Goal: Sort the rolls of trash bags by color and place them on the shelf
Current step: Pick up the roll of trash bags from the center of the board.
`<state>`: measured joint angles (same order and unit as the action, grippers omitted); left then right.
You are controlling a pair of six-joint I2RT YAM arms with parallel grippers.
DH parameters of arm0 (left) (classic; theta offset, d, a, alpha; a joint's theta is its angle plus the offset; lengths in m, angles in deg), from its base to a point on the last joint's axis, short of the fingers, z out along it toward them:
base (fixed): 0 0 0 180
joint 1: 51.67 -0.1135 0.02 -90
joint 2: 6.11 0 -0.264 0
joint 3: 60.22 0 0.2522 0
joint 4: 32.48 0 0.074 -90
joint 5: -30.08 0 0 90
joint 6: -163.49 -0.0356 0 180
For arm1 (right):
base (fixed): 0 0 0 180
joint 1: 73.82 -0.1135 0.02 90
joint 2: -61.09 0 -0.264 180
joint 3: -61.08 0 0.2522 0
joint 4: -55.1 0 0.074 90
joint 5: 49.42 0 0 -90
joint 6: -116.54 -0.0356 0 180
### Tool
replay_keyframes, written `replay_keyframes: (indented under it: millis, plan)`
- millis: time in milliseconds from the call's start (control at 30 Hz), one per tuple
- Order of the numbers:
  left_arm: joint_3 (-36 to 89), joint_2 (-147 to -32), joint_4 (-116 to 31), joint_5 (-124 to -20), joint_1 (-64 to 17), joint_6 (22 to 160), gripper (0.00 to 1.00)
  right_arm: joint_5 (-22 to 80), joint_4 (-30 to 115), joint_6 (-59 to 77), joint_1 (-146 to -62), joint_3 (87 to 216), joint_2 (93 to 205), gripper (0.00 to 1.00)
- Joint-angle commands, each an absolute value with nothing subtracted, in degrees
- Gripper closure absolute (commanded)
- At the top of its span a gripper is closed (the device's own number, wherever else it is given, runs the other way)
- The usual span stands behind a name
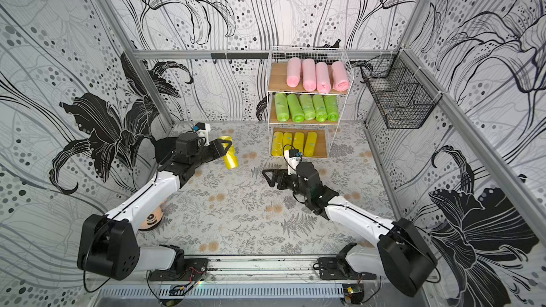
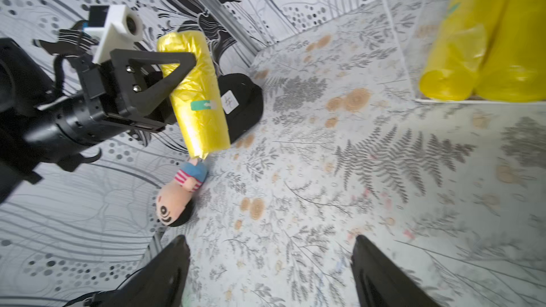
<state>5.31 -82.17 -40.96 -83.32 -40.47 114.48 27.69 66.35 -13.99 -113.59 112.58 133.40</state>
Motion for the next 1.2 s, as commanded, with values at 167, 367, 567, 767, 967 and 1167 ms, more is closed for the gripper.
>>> replay_keyframes:
  millis: [167, 367, 567, 767, 967, 1167]
  plan:
    - [-10.62, -76.59, -0.89, -80.43, -39.92, 148.66, 0.73, 26.42, 86.32, -21.82, -118.76, 117.34, 141.5, 0.1]
    - [-17.52, -75.2, 9.28, -73.28, -36.47, 156.09, 0.75, 27.7, 87.5, -23.17, -120.68, 121.95, 146.34, 0.09]
    - [-19.53, -75.59, 13.6, -70.22, -33.84, 159.11, 0.76, 27.12, 88.49, -24.78, -120.75, 124.97, 149.66, 0.09]
    - [-21.13, -76.51, 17.43, -68.29, -32.51, 161.42, 0.77, 29.04, 87.39, -24.16, -120.75, 125.6, 150.37, 0.1]
    - [-21.16, -78.15, 20.05, -67.13, -30.77, 162.5, 0.77, 26.69, 91.87, -27.04, -120.75, 126.84, 152.89, 0.18]
    - [-21.0, -79.95, 22.09, -66.78, -29.78, 163.24, 0.77, 26.25, 94.38, -28.71, -120.75, 127.99, 154.43, 0.35]
